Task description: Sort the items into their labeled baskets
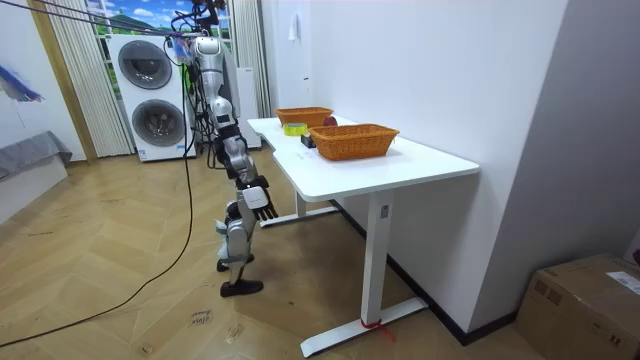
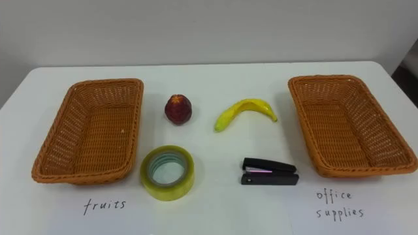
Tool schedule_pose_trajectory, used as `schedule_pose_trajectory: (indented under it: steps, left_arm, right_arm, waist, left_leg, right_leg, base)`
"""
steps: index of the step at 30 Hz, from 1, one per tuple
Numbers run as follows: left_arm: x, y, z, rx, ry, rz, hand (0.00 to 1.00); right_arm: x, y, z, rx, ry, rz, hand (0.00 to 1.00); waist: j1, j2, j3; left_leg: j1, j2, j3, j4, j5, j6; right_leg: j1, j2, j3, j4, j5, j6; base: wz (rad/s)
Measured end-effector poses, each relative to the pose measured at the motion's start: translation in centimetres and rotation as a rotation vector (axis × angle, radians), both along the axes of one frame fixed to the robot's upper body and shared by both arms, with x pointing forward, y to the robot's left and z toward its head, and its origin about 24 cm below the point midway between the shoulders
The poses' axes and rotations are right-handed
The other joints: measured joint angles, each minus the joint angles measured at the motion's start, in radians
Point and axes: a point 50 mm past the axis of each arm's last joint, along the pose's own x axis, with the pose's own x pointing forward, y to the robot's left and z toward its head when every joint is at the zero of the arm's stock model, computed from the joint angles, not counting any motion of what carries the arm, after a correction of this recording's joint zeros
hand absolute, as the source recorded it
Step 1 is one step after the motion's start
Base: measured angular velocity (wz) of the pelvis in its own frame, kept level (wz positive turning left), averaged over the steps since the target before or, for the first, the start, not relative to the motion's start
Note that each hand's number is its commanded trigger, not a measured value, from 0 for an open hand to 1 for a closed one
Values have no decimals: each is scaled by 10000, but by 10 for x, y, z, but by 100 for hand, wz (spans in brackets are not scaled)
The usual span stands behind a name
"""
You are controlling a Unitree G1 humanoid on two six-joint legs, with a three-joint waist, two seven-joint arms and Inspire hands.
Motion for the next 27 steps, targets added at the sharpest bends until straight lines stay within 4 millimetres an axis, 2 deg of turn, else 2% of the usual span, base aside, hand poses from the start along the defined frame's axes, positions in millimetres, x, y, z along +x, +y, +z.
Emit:
schedule_pose_trajectory:
  steps: [7, 15, 23, 27]
  left_arm:
    - [0, 0, 0, -7, 5, -11, 0]
    - [0, 0, 0, -11, 21, -4, 0]
    - [5, 7, 2, 327, -180, 448, 0]
    - [6, 13, 4, 640, -392, 782, 0]
  right_arm:
    - [0, 0, 0, -1, -3, 1, 0]
    - [-2, 0, 0, 14, 44, -149, 0]
    - [-18, -4, -1, -141, 454, -1552, 0]
    - [-29, -10, 0, -573, 748, -2659, 0]
  waist:
    - [0, 3, 1]
    - [-7, 10, -3]
    - [-21, -32, -24]
    - [-70, -167, -41]
  left_leg:
    - [-9, 0, 0, 0, 0, 0]
    - [-35, -20, -64, -1, 0, 1]
    - [13, -64, -143, -11, 2, 4]
    - [2, -80, -150, -11, 3, 5]
  right_leg:
    - [0, -2, -14, -2, 0, 0]
    - [33, -44, -240, 10, -6, 7]
    - [37, -71, -228, 5, -67, 30]
    - [27, -50, -221, 18, -71, 38]
  base:
    - [0]
    - [2]
    - [2]
    - [0]
